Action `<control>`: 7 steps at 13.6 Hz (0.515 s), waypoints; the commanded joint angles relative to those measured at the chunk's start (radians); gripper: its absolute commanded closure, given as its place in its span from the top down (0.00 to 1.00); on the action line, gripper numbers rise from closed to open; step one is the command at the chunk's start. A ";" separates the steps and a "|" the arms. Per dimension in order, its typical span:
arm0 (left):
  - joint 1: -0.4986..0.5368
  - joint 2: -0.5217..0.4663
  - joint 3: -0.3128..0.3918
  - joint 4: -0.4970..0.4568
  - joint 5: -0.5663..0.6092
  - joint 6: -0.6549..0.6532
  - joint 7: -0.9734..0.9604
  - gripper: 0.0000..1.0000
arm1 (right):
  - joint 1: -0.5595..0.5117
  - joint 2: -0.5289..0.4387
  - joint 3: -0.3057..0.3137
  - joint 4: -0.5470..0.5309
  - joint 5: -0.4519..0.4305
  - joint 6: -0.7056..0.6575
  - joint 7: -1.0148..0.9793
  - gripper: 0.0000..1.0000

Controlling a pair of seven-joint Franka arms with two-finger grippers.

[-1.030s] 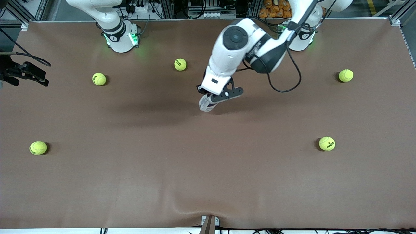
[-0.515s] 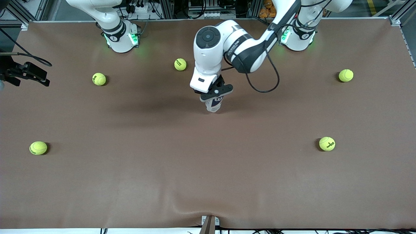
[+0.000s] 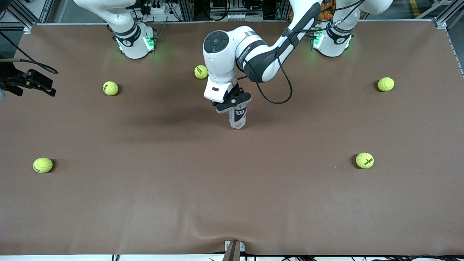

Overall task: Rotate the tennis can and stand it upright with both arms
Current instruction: 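Lower the upright can onto the table with the left gripper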

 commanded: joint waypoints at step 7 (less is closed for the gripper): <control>-0.007 0.024 0.005 0.032 0.021 -0.019 -0.023 0.00 | 0.011 -0.002 -0.002 -0.012 0.015 -0.003 -0.002 1.00</control>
